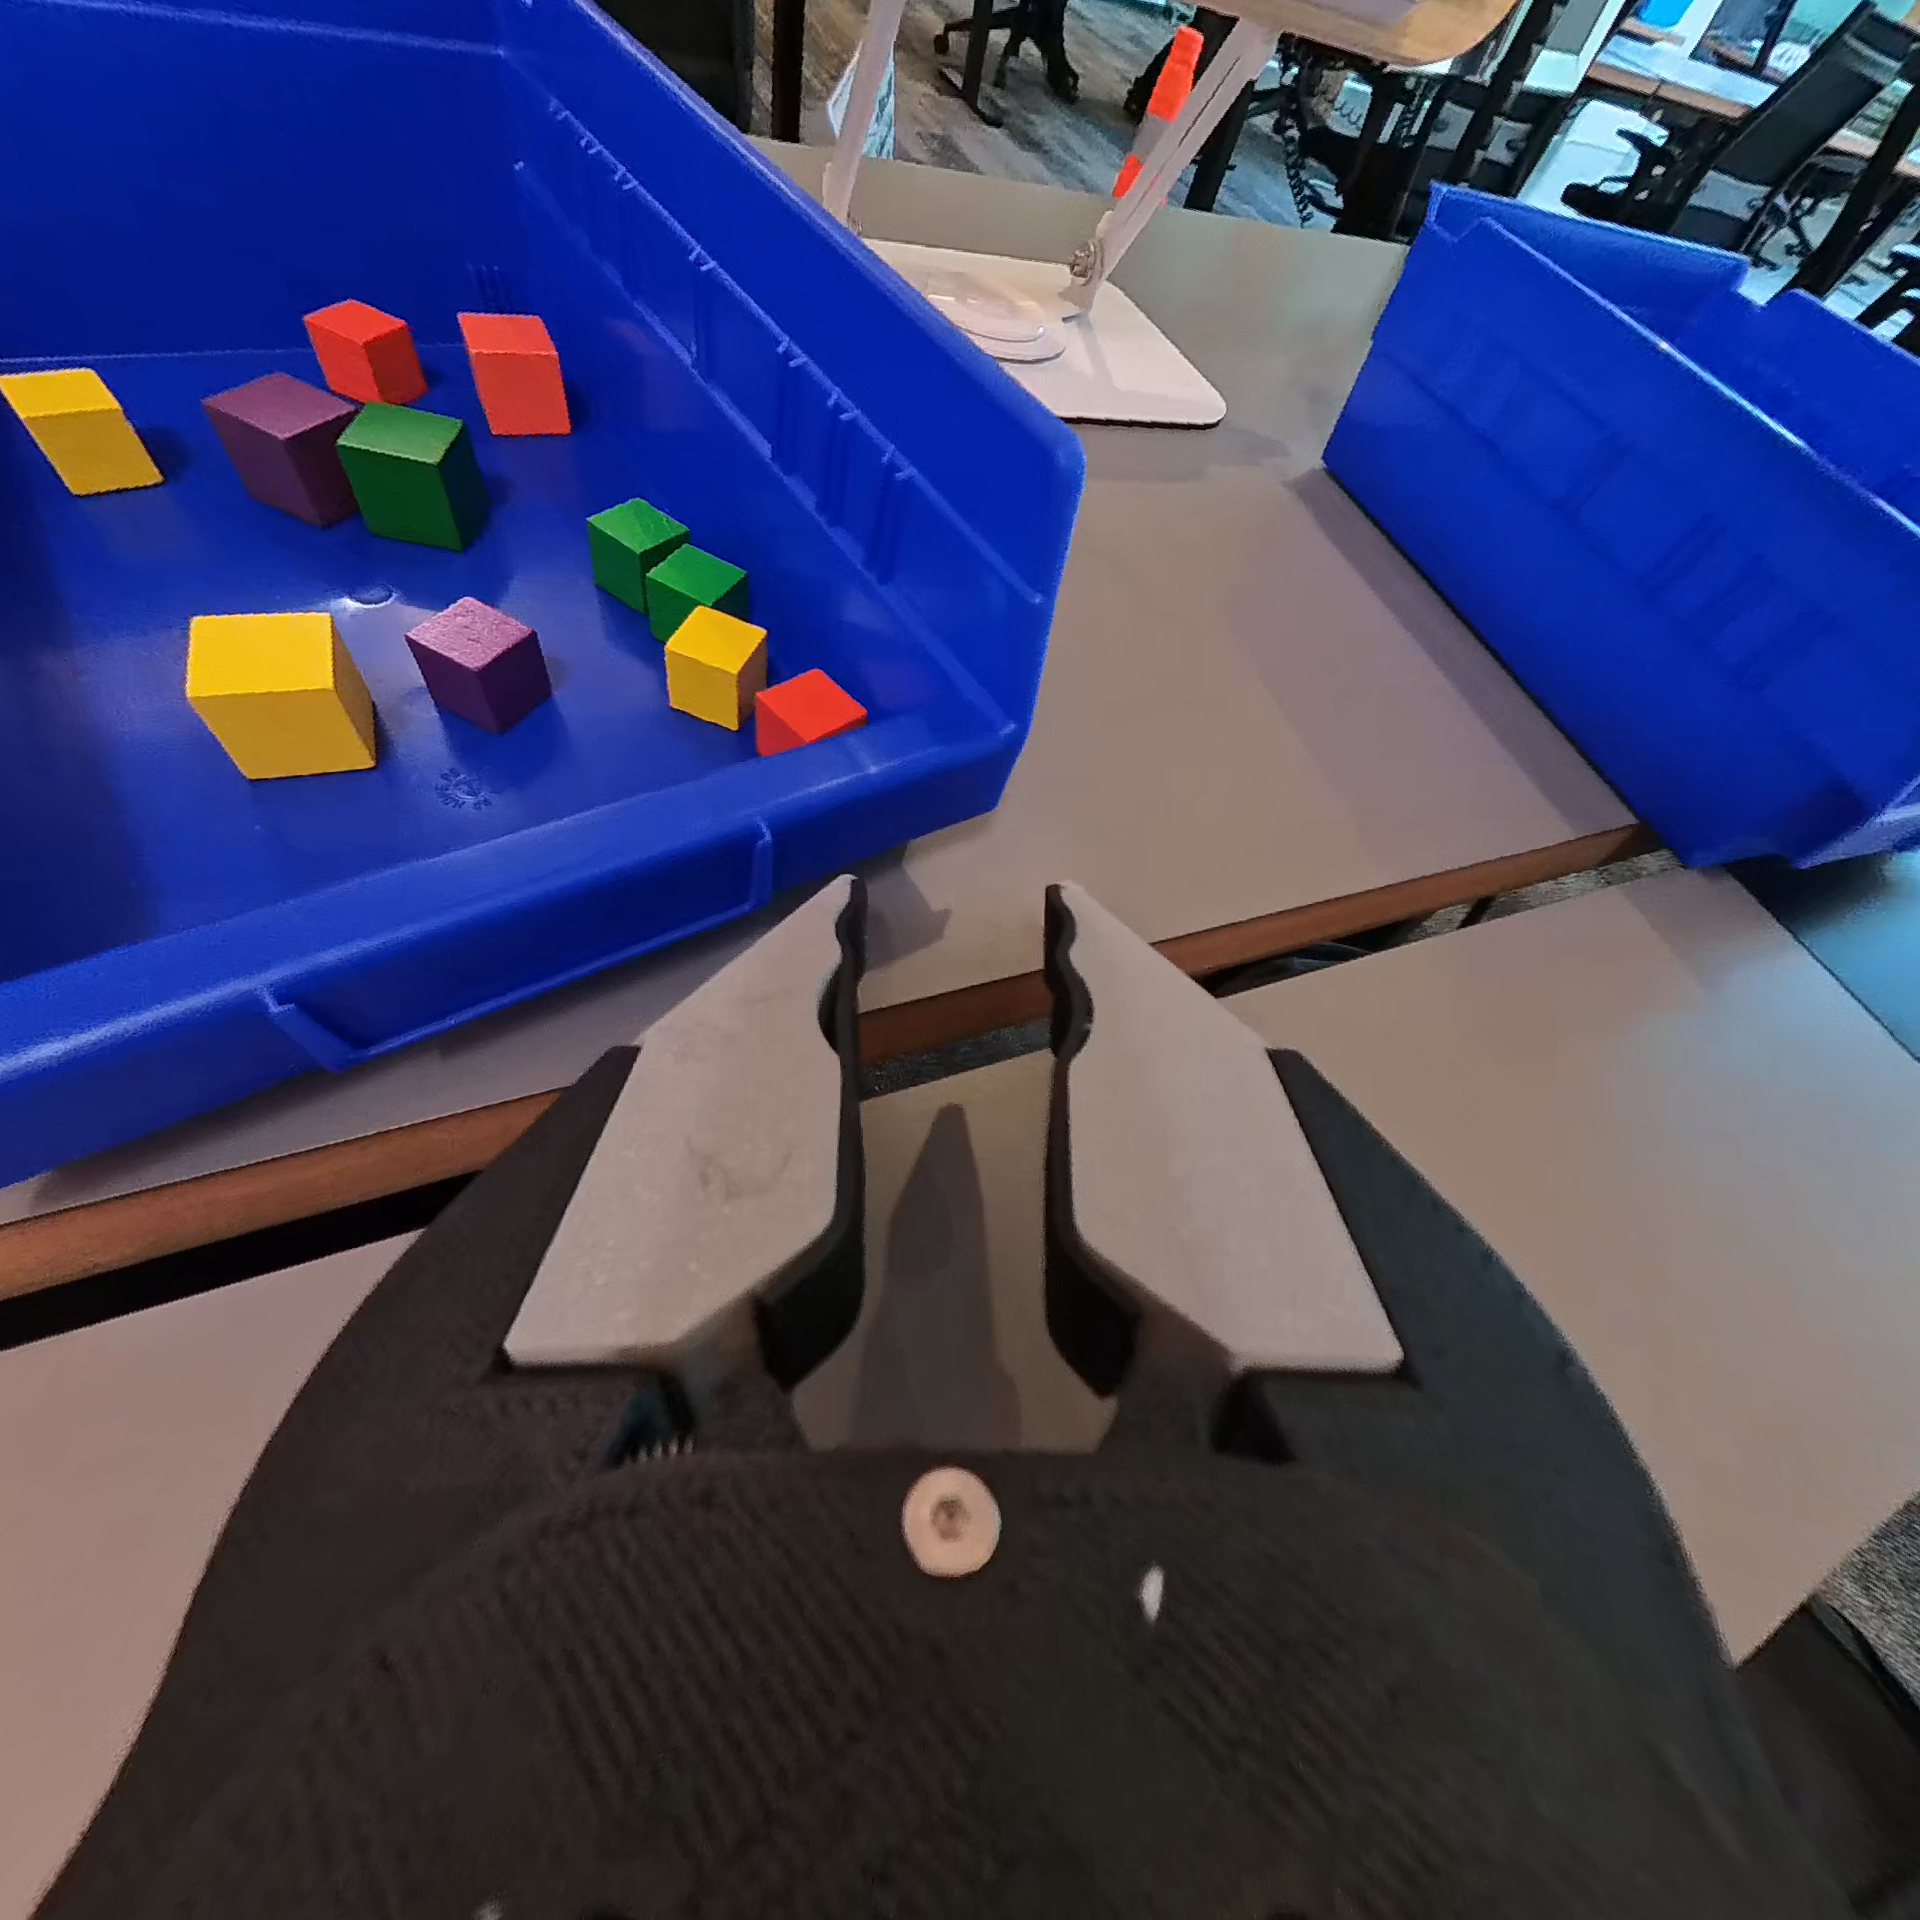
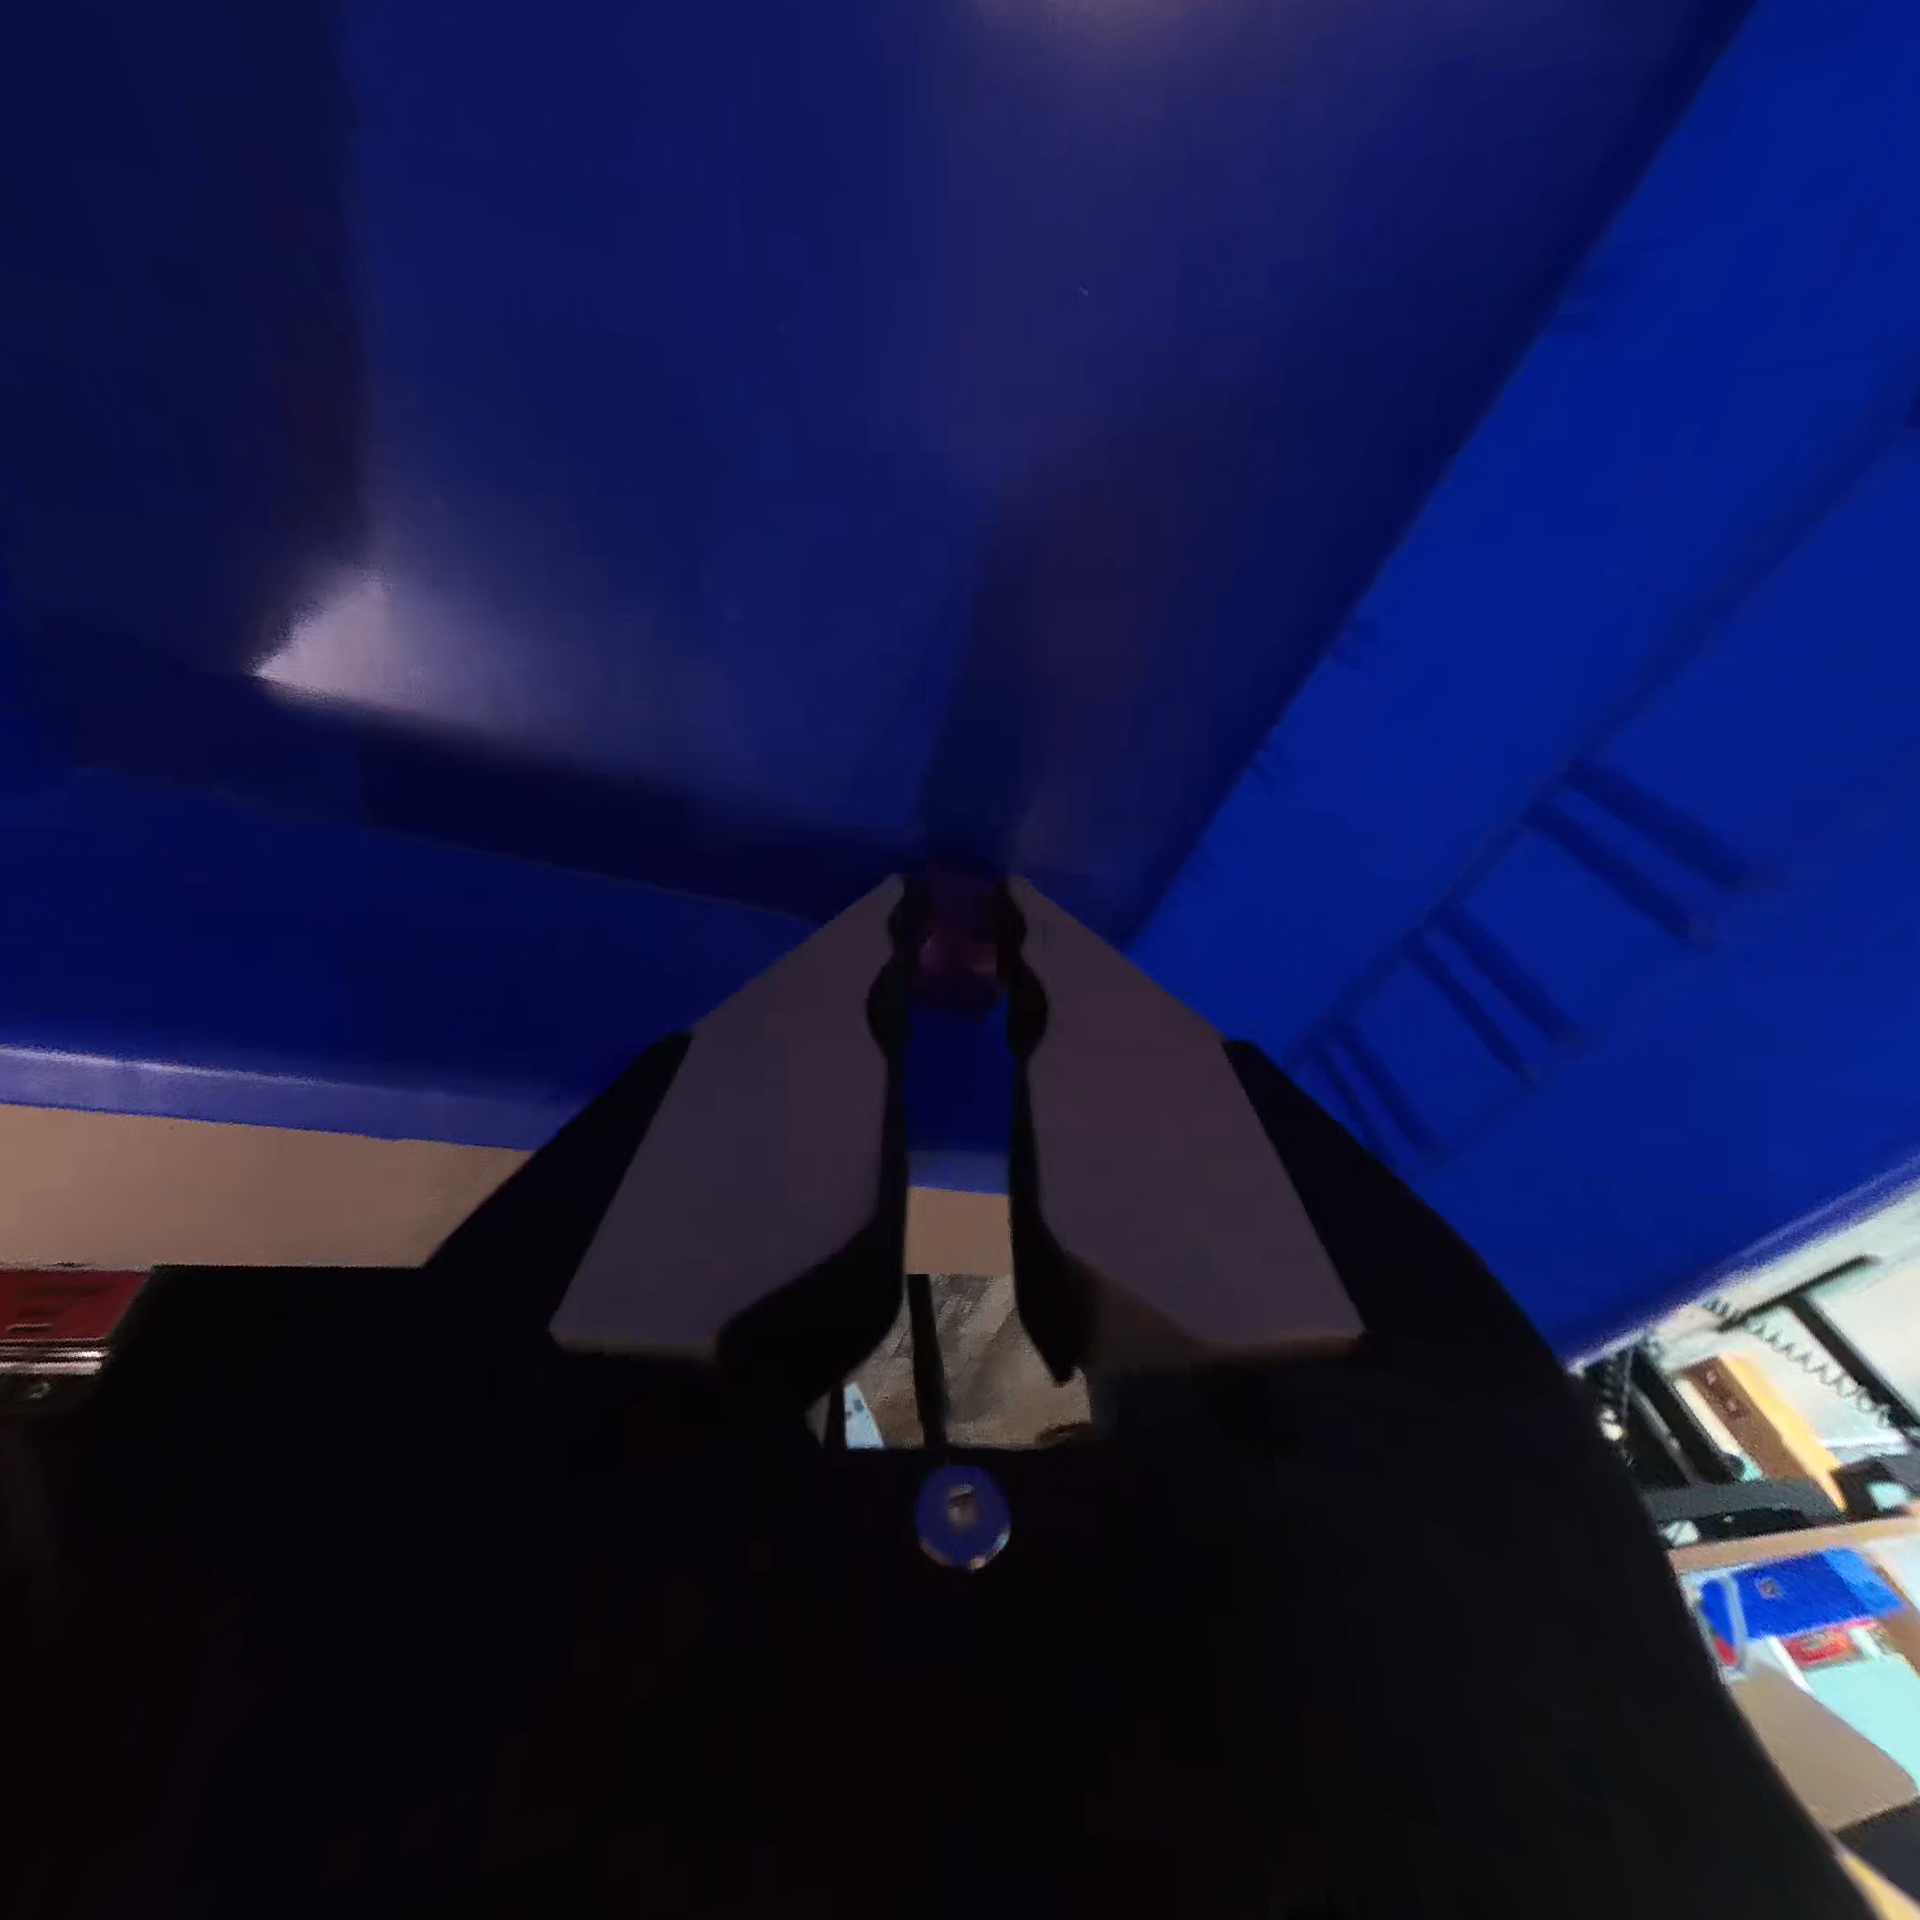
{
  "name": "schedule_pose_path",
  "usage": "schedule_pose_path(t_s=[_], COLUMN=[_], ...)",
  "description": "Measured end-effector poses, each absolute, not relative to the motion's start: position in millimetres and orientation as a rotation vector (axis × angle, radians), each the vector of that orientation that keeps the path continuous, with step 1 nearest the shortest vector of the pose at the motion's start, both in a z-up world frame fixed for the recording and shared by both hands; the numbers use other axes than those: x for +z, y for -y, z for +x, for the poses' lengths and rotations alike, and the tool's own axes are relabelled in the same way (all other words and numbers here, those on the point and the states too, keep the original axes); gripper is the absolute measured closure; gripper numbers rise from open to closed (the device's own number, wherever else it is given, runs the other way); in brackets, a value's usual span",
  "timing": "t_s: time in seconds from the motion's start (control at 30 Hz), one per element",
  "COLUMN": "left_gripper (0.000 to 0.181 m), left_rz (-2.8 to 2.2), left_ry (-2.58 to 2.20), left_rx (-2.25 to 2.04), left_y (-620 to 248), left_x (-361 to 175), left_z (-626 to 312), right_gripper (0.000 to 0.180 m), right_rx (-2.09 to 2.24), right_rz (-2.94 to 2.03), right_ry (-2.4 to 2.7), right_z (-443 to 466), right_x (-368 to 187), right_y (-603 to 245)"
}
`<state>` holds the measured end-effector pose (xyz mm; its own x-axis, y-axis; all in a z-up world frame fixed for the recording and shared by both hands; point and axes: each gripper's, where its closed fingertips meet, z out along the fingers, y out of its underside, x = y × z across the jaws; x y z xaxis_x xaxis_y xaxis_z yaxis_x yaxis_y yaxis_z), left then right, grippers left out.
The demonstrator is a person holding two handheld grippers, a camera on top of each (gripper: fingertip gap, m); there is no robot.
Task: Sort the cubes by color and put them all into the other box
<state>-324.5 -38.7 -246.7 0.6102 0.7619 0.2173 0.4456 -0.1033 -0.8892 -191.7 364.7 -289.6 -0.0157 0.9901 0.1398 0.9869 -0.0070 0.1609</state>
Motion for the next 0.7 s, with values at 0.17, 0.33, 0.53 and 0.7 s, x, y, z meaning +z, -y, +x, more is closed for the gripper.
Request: schedule_pose_path(t_s=[0.17, 0.33, 0.53, 0.7], left_gripper=[0.149, 0.149, 0.15, 0.15], left_rz=[-1.725, -1.71, -1.732, -1.734], left_ry=[0.99, 0.985, 0.977, 0.978], left_rx=[0.329, 0.318, 0.351, 0.367], left_y=[38, 39, 38, 39], left_x=[-246, -244, -245, -245], left_z=[-324, -324, -323, -324], right_gripper=[0.18, 0.18, 0.139, 0.13], right_rx=[0.148, -0.169, -0.044, 0.196], right_rz=[2.21, 2.336, 2.383, 2.381], right_ry=[-2.197, -2.219, -2.141, -2.152], right_z=[-200, -220, -201, -191], right_x=[-292, -272, -272, -280], right_y=[-355, -358, -369, -377])
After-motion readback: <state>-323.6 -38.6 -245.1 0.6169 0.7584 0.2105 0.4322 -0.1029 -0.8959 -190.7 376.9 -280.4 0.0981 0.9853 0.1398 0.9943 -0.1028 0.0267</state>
